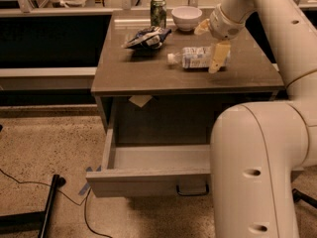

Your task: Pick blue plastic bottle from top drawer and place on counter

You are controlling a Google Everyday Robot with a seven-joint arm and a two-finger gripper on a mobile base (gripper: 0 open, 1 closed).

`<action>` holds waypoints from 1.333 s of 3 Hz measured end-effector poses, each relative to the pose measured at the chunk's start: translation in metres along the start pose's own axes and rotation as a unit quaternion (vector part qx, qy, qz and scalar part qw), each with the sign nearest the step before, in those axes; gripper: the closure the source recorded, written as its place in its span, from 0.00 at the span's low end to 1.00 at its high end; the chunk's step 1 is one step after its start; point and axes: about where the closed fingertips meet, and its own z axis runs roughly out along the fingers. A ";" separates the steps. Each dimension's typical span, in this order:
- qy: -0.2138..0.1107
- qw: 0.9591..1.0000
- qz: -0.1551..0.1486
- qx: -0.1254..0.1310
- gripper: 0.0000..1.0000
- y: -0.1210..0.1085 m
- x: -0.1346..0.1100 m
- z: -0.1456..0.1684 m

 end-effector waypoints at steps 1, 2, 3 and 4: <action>0.004 1.000 -0.002 0.000 0.00 0.000 -0.004 -0.006; 0.014 1.000 -0.009 0.001 0.00 -0.001 -0.016 -0.023; 0.004 0.999 0.025 0.042 0.00 0.004 -0.009 -0.063; 0.006 0.998 0.031 0.050 0.00 0.006 -0.005 -0.072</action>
Offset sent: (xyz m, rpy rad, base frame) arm -0.0321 0.0095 0.0539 -0.0671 -0.0040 0.0138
